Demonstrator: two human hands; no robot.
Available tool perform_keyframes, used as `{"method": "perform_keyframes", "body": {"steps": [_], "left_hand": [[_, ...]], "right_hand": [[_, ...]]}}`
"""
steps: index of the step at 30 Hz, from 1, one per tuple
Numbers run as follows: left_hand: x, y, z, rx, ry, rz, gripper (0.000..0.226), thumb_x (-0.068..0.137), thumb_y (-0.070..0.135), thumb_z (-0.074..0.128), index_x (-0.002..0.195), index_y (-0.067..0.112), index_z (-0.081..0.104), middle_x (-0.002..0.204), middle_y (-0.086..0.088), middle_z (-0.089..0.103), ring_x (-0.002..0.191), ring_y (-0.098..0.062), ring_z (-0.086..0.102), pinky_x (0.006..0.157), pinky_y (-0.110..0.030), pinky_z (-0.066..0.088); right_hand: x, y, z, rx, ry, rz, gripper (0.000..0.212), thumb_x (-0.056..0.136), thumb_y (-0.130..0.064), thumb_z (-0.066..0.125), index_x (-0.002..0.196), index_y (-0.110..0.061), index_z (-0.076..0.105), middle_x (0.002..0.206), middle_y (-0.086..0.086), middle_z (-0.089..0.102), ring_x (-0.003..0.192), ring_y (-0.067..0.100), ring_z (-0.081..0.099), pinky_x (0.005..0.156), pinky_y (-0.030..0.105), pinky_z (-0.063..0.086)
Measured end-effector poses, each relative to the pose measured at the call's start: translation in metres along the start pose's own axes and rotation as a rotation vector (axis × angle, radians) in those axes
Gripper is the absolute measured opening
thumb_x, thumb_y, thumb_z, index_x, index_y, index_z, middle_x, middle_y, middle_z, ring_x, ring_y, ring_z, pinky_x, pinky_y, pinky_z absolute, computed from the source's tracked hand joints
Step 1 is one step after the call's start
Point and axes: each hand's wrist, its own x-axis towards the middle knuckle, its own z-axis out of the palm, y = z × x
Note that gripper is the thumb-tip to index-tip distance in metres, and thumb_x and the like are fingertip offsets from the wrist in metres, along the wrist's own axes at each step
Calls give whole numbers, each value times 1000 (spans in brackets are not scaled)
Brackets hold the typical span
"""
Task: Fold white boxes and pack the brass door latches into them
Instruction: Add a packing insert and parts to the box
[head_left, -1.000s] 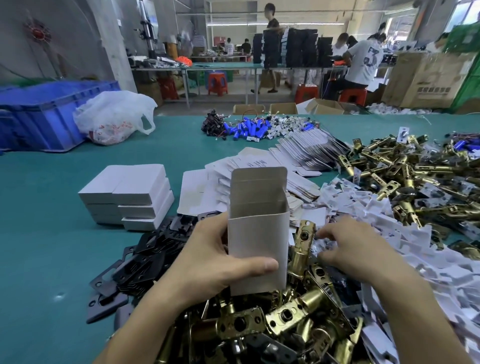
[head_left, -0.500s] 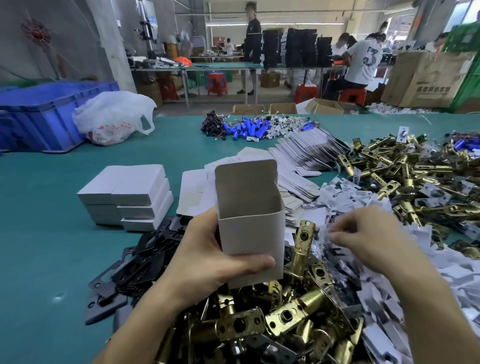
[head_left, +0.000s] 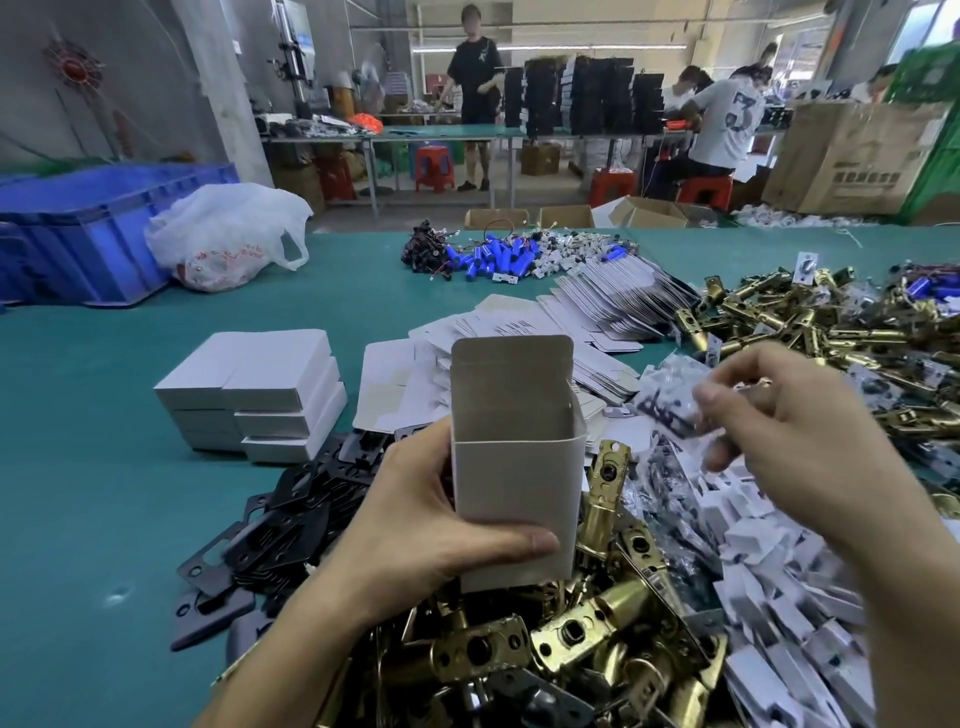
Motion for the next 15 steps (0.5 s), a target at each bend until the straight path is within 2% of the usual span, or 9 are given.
{"method": "perform_keyframes", "body": {"steps": [3,7,10,13,15], "left_hand": [[1,0,1,33,6,16,55,60,26,95,108,34,71,101,6,77,92,-13,74,75,-23,58],[1,-3,2,84,36,-14,55,59,29,94,106,39,69,99,9,76,89,-10,73,73,-23,58],[1,-4,3,92,37,-18,57,59,30,94,108,41,68,100,10,76,90,-10,73,74,-26,60],[2,-4,3,90,21,0,58,60,27,94,111,40,68,100,8,76,90,-11,73,73,-26,60],[1,-4,4,83,23,5,57,60,27,94,109,38,68,98,6,76,87,-12,73,71,-23,58]], "right_hand": [[-11,-28,-1,320,62,-169,4,90,-15,62,92,-16,59,75,1,72,52,13,65,45,16,48],[-28,-58,15,492,-69,-284,18,80,-25,63,97,-18,62,75,2,73,55,12,66,50,17,52],[-23,-68,31,366,-60,-374,10,88,-17,67,96,-22,66,71,0,72,57,16,65,50,31,52],[-10,-76,37,163,-107,-478,5,91,-20,67,94,-22,71,68,-1,70,57,8,62,51,20,45],[-1,-81,37,31,-222,-488,7,91,-21,69,91,-25,74,69,-5,70,62,4,64,58,20,49]]}}
